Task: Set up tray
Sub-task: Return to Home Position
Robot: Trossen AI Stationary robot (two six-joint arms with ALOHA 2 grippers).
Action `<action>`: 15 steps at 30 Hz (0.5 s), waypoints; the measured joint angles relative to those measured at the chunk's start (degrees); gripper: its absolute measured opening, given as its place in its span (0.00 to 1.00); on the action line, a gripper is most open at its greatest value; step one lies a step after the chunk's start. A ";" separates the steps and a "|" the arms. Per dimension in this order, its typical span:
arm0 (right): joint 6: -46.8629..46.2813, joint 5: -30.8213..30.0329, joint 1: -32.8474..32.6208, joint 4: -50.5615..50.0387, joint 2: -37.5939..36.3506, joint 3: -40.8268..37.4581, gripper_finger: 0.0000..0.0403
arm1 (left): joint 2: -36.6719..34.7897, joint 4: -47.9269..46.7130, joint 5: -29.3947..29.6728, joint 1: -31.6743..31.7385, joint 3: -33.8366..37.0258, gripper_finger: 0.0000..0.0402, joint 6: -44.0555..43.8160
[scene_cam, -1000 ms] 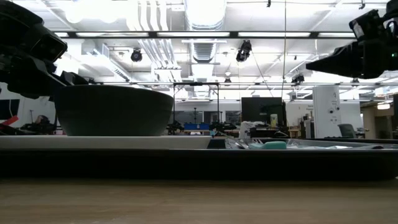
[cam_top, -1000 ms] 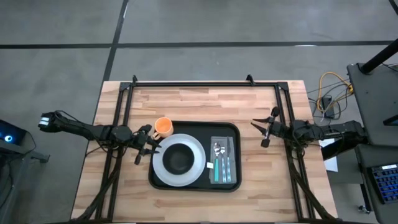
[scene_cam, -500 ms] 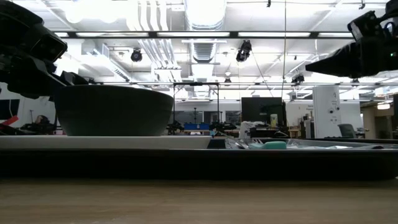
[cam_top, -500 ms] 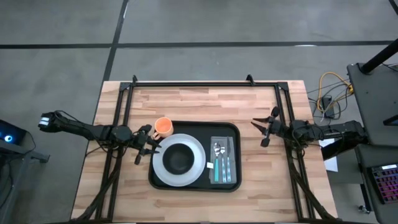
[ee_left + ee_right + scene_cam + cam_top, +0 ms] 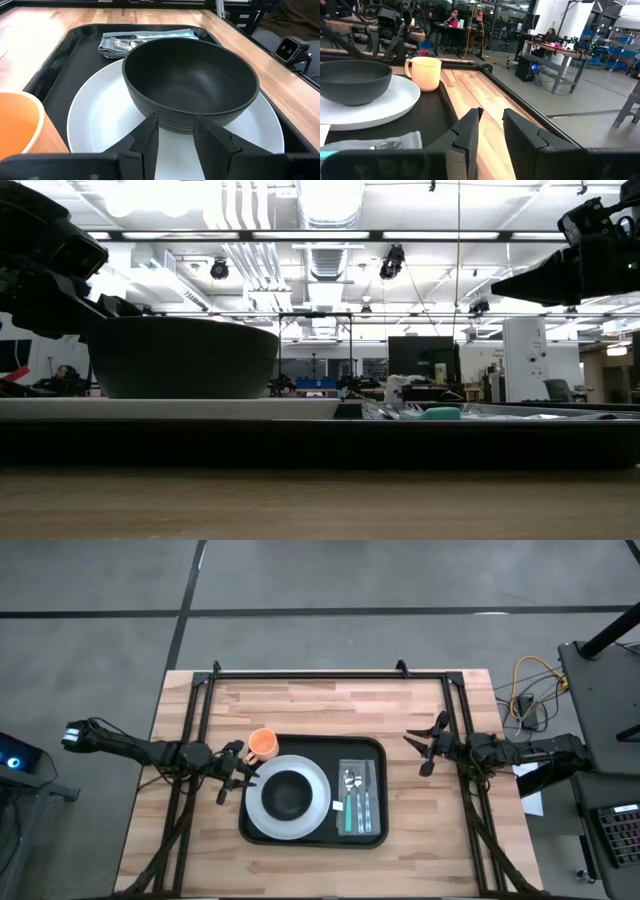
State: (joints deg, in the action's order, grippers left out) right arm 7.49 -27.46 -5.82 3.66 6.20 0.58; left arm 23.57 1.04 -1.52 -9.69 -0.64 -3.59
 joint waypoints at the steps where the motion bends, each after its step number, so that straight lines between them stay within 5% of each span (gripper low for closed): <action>1: 0.00 0.00 0.00 0.00 -0.04 0.00 0.19 | -0.02 0.01 0.00 0.02 0.00 0.25 0.01; 15: 0.00 0.00 0.00 0.00 -0.04 0.00 0.19 | -0.01 0.02 0.00 0.02 0.00 0.25 0.01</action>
State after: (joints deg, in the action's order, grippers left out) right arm 7.49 -27.46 -5.82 3.66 6.15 0.58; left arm 23.56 1.06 -1.52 -9.67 -0.64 -3.58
